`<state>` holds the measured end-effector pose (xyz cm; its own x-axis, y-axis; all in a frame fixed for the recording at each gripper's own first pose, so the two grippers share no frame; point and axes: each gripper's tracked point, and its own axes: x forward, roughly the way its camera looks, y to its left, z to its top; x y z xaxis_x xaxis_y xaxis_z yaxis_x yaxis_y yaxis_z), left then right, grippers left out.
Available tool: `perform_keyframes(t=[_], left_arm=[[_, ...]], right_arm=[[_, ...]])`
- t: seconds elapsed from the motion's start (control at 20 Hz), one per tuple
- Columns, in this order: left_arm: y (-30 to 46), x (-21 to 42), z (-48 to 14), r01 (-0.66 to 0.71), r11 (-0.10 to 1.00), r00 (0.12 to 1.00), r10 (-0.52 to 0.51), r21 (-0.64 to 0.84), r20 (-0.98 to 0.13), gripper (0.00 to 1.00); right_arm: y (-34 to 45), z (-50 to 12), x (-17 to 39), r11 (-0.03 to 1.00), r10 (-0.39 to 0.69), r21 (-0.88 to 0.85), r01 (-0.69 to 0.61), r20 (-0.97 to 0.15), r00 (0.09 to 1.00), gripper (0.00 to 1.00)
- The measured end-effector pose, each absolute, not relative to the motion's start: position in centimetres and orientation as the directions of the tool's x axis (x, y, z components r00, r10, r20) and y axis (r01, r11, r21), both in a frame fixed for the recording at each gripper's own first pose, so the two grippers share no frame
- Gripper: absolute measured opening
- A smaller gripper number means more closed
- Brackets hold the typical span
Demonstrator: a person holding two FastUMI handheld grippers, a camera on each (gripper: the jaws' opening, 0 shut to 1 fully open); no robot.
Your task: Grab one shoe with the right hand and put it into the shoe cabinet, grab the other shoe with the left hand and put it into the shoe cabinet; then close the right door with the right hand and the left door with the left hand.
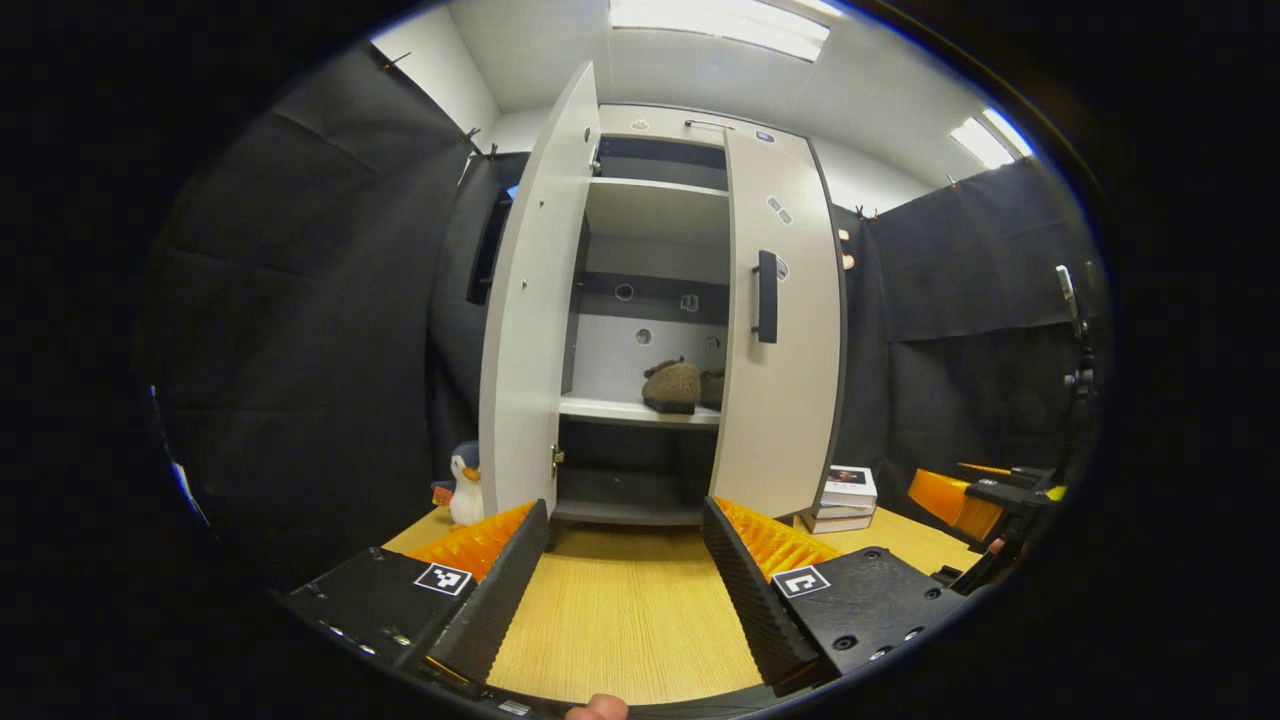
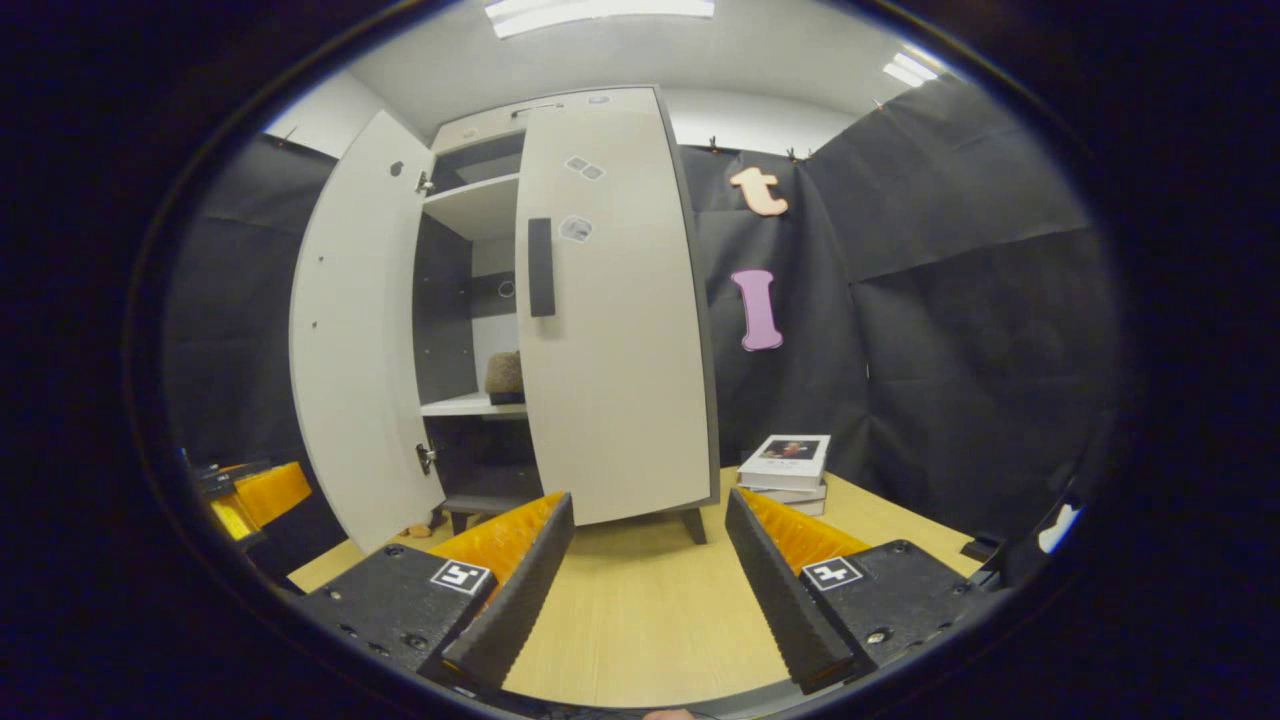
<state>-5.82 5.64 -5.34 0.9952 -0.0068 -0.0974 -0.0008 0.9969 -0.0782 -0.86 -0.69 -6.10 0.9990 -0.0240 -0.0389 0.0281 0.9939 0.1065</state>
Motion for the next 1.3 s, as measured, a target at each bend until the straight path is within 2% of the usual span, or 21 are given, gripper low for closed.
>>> perform_keyframes(t=[0.05, 0.1, 0.35, 0.45, 0.5, 0.6, 0.65, 0.75, 0.8, 0.85, 1.05, 1.3], left_arm=[[6.5, -5.6, -4.1, -0.015, 0.996, 0.997, 0.009, -0.085, -0.075, 0.93], [7.5, -5.4, -3.0, -0.03, 0.996, 0.998, 0.025, -0.085, -0.054, 0.93], [17.3, -2.4, 4.4, -0.181, 0.981, 0.977, 0.187, -0.074, 0.1, 0.93], [20.6, -0.9, 6.4, -0.237, 0.969, 0.96, 0.245, -0.076, 0.133, 0.93], [21.6, -0.4, 7.0, -0.253, 0.964, 0.954, 0.262, -0.076, 0.148, 0.93], [23.4, 0.4, 8.2, -0.28, 0.957, 0.942, 0.288, -0.07, 0.172, 0.93], [24.2, 1.0, 8.6, -0.296, 0.953, 0.936, 0.304, -0.069, 0.175, 0.93], [25.8, 2.9, 9.2, -0.306, 0.948, 0.934, 0.316, -0.084, 0.165, 0.94], [26.4, 3.7, 9.2, -0.305, 0.947, 0.935, 0.318, -0.099, 0.157, 0.95], [26.7, 4.5, 9.1, -0.3, 0.947, 0.938, 0.314, -0.111, 0.145, 0.95], [28.0, 7.1, 8.4, -0.305, 0.946, 0.942, 0.317, -0.108, 0.113, 0.95], [27.1, 8.5, 7.9, -0.253, 0.965, 0.96, 0.26, -0.073, 0.103, 0.94]], right_arm=[[-0.6, -6.0, -0.8, 0.995, -0.019, 0.099, 0.023, -0.039, 0.999, 0.94], [-0.6, -5.9, -0.8, 0.996, -0.017, 0.092, 0.02, -0.037, 0.999, 0.98], [-0.2, -5.6, -0.7, 0.997, 0.007, 0.08, -0.005, -0.029, 1.0, 0.98], [0.0, -5.6, -0.6, 0.997, 0.018, 0.071, -0.015, -0.033, 0.999, 0.98], [0.0, -5.5, -0.6, 0.998, 0.02, 0.067, -0.018, -0.031, 0.999, 0.94], [0.1, -5.2, -0.5, 0.998, 0.026, 0.058, -0.024, -0.027, 0.999, 0.94], [0.1, -5.1, -0.4, 0.998, 0.027, 0.054, -0.026, -0.027, 0.999, 0.98], [0.0, -5.0, -0.3, 0.999, 0.024, 0.049, -0.023, -0.026, 0.999, 0.98], [-0.2, -5.0, -0.3, 0.999, 0.02, 0.05, -0.019, -0.025, 0.999, 0.94], [-0.4, -4.9, -0.3, 0.999, 0.016, 0.051, -0.015, -0.026, 1.0, 0.98], [-1.0, -4.5, -0.3, 0.999, 0.003, 0.046, -0.001, -0.036, 0.999, 0.98], [-2.1, -3.4, 0.1, 0.999, -0.033, 0.01, 0.033, -0.019, 0.999, 0.98]])
